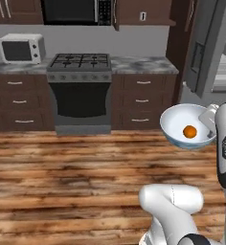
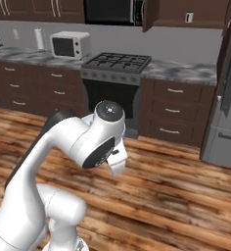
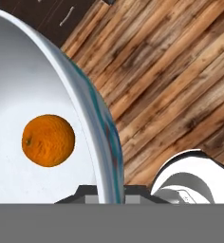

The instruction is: Move the mug from next to the sink to the open cabinet. Then, move the bowl with the tangerine to the fridge to clear the area for faucet cleaning.

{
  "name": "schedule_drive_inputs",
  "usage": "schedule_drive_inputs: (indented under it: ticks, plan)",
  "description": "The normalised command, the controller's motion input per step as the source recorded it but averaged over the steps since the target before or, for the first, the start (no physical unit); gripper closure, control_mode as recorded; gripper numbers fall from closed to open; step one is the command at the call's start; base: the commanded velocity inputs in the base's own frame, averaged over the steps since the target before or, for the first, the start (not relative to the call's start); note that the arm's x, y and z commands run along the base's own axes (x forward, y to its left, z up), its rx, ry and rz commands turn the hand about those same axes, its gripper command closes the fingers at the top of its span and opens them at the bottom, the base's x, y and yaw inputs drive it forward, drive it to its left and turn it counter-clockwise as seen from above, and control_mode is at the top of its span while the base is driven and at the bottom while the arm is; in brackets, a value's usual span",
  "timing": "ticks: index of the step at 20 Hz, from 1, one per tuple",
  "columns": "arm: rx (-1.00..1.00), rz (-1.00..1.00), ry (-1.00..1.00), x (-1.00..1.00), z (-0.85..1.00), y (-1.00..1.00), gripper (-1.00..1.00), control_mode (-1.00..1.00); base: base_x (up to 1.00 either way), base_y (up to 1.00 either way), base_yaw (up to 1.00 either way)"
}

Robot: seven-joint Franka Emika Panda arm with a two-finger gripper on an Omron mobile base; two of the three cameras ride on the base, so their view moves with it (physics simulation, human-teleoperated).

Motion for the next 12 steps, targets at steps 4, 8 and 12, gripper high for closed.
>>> schedule_drive_inputs:
  ticks: [4,8,12]
  plan:
    - [0.0,0.0,0.0,0.0,0.0,0.0,1.0,1.0,0.12,-0.86,-0.1]
    - [0.0,0.0,0.0,0.0,0.0,0.0,1.0,1.0,0.52,-1.0,-0.12]
    - [0.0,0.0,0.0,0.0,0.0,0.0,1.0,1.0,0.8,-1.0,-0.18]
